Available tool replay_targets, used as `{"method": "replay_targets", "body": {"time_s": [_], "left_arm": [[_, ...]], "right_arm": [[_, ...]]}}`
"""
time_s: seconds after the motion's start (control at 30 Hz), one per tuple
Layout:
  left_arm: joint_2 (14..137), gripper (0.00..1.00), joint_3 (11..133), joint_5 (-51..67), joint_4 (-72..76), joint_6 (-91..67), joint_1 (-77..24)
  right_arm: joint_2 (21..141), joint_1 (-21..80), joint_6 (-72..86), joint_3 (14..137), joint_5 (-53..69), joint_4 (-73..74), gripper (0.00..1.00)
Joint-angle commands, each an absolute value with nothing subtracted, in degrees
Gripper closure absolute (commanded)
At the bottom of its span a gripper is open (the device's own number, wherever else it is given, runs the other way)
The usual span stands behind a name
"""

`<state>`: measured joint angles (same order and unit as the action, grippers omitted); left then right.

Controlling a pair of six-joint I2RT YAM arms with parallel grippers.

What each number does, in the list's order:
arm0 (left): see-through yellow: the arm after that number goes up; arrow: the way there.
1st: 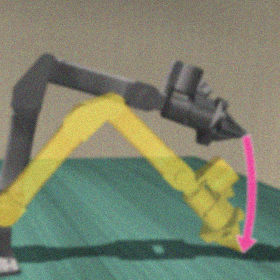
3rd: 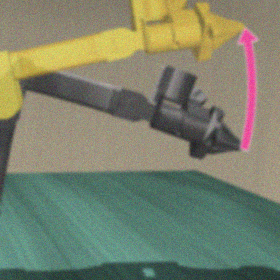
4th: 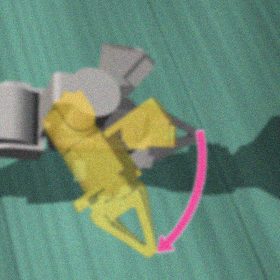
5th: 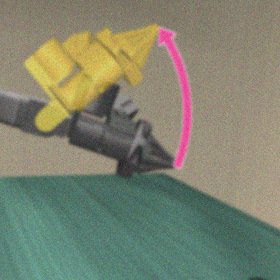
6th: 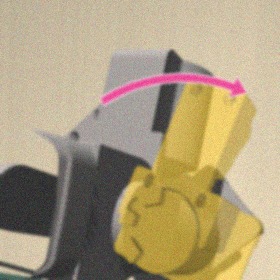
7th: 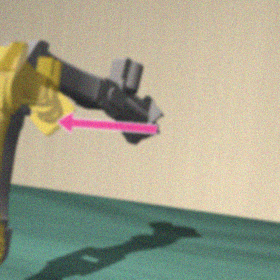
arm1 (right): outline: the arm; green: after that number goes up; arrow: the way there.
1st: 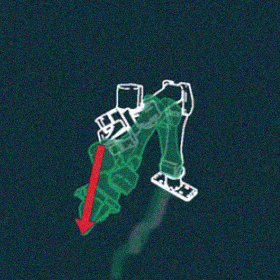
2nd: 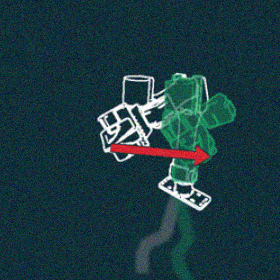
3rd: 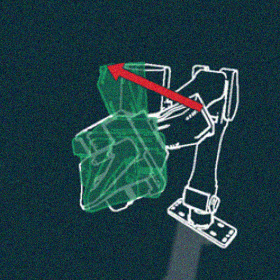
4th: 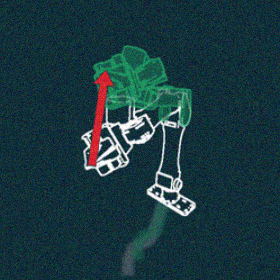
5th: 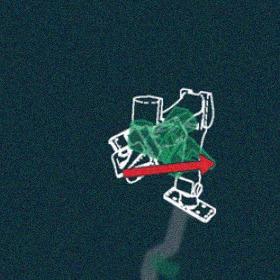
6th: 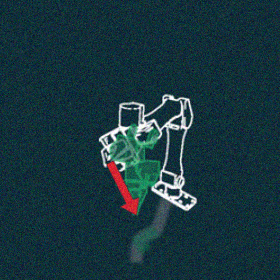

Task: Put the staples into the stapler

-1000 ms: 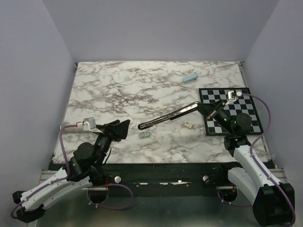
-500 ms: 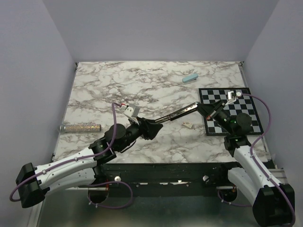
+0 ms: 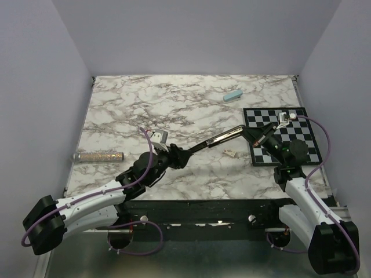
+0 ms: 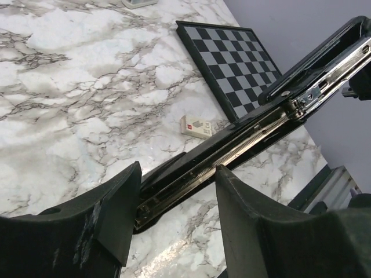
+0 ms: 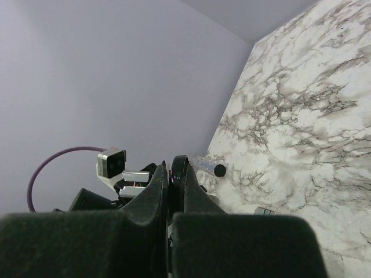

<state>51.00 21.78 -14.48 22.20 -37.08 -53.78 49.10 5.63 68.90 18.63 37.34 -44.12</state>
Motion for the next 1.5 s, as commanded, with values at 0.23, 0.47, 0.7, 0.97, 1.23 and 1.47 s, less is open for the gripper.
{"method": "replay_targets", "body": {"time_s": [0.23, 0.47, 0.7, 0.97, 1.23, 1.47], "left_arm": [[45.35, 0.19, 29.43, -4.58, 19.52, -22.01, -53.00], [50.34, 0.07, 37.17, 2.98, 13.36, -8.81, -53.09], [60.46, 0.02, 45.68, 10.90, 11.17, 1.04, -53.09], [69.68, 0.14, 52.11, 16.07, 7.12, 6.67, -53.17], [74.62, 0.34, 55.28, 18.01, 4.75, 8.26, -53.17], [76.64, 0.80, 57.48, 18.46, 2.20, 10.63, -53.17]], "right_arm": [[46.32, 5.89, 67.41, 18.11, 37.27, -44.13, 0.99], [46.14, 5.89, 66.62, 17.93, 37.44, -43.77, 0.99], [45.79, 5.80, 67.15, 17.67, 37.88, -43.94, 0.99], [44.65, 5.89, 67.67, 17.05, 38.67, -43.95, 0.99], [44.21, 5.89, 68.29, 16.70, 39.46, -44.12, 0.99], [44.12, 5.89, 68.38, 16.35, 39.90, -44.03, 0.99]]}}
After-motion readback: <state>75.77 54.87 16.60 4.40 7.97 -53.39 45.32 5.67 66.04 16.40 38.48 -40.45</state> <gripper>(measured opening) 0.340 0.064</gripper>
